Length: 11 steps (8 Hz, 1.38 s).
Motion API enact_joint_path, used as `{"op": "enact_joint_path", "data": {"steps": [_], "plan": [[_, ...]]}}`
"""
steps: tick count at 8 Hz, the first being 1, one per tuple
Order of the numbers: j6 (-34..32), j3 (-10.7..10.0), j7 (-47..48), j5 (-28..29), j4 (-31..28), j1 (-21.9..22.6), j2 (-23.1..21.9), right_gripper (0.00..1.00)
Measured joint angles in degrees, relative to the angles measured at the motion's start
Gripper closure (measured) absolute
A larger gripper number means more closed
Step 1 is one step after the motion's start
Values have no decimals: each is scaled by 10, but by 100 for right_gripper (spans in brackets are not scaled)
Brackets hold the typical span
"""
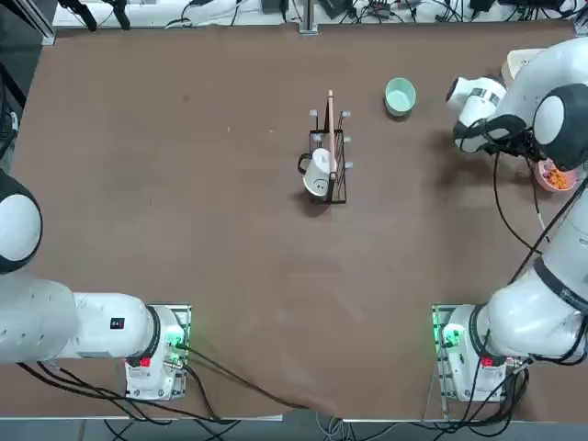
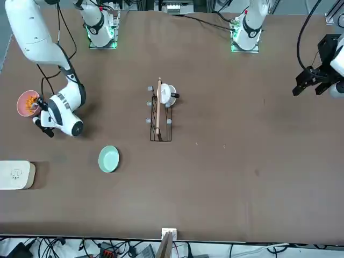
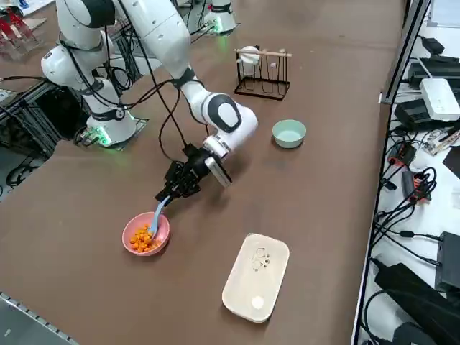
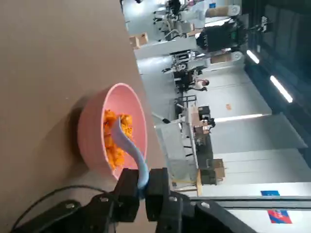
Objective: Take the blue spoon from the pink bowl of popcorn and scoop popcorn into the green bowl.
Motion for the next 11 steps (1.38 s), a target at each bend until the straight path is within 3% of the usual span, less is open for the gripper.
{"op": "enact_joint_path", "data": {"steps": [3,6,11], "plan": [[-59,3,-25,-2,38,47,-1,89],[-78,5,-61,-4,94,99,-1,89],[-140,8,-177,-5,230,232,23,89]]}}
